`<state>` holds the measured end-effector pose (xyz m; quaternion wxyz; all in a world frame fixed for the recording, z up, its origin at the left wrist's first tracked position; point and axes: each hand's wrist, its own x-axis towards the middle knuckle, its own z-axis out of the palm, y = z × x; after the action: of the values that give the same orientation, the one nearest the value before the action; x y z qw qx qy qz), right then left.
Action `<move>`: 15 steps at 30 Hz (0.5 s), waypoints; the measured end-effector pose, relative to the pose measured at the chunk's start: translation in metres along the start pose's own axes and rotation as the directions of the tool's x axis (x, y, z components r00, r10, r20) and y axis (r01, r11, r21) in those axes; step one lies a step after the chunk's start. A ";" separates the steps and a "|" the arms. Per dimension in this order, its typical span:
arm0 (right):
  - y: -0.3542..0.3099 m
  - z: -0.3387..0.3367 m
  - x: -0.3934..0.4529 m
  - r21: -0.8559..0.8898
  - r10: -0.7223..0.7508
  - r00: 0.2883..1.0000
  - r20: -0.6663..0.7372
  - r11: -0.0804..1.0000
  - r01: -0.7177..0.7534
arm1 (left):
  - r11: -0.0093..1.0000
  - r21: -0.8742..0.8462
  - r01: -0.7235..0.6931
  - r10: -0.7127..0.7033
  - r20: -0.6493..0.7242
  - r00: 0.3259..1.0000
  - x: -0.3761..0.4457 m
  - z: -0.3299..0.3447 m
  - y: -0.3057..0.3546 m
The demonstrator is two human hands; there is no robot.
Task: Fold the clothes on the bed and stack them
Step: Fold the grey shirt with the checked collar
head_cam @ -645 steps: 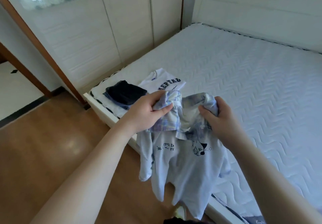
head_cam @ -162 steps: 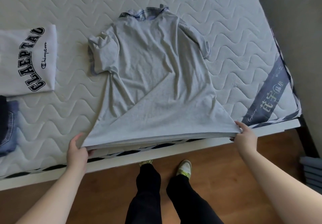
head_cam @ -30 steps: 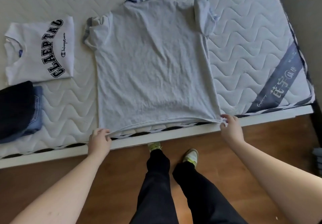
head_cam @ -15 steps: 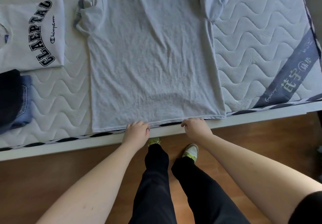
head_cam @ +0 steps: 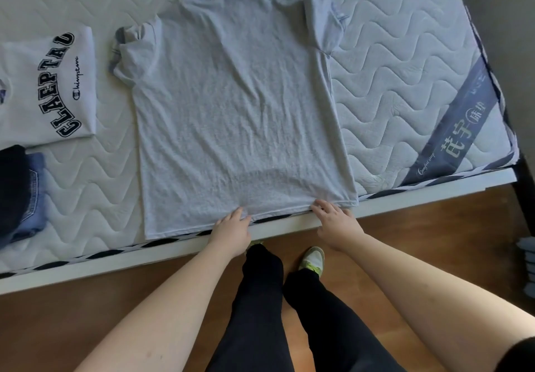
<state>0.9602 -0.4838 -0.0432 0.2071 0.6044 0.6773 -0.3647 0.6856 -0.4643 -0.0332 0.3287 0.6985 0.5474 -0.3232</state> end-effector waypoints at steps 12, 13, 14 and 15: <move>-0.026 -0.099 0.066 0.181 0.184 0.977 -0.106 0.970 -0.163 | 0.992 -0.039 -0.116 0.107 -0.181 0.978 0.049 -0.101 0.011; -0.027 -0.113 0.072 0.218 0.202 0.968 -0.149 0.962 -0.167 | 0.988 -0.063 -0.141 0.124 -0.222 0.967 0.052 -0.115 0.008; -0.028 -0.128 0.078 0.264 0.219 0.957 -0.188 0.950 -0.166 | 0.983 -0.080 -0.162 0.138 -0.252 0.958 0.057 -0.130 0.006; -0.028 -0.145 0.084 0.321 0.242 0.945 -0.222 0.933 -0.163 | 0.980 -0.091 -0.176 0.145 -0.275 0.950 0.061 -0.147 0.004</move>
<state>0.9412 -0.3196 -0.0031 0.0604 0.7381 0.5690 -0.3574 0.7148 -0.3121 0.0020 0.3167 0.7579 0.5456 -0.1663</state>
